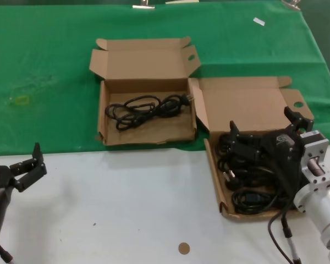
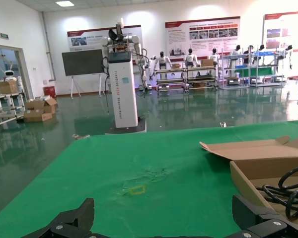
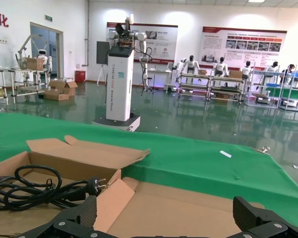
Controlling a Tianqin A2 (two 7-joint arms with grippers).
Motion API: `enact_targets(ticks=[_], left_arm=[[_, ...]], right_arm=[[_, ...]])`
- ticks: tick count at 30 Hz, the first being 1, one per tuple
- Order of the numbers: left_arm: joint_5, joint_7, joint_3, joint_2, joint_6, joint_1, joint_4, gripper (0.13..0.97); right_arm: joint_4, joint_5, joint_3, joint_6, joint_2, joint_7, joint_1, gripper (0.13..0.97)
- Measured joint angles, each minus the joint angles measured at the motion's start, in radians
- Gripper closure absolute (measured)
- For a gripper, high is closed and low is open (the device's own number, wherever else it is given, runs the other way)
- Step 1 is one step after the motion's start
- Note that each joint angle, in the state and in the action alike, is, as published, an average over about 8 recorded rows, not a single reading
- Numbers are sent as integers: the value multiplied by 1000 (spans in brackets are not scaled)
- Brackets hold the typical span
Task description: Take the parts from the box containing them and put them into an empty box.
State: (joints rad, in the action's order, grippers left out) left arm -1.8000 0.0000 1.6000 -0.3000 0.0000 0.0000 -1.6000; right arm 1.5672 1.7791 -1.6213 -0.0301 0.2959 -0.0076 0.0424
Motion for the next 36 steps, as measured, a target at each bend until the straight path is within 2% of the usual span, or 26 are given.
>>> enact_targets(ticks=[36], left_arm=[[0,0,0,0,0,0,0,132]], right_arm=[[0,0,0,0,0,0,0,129]])
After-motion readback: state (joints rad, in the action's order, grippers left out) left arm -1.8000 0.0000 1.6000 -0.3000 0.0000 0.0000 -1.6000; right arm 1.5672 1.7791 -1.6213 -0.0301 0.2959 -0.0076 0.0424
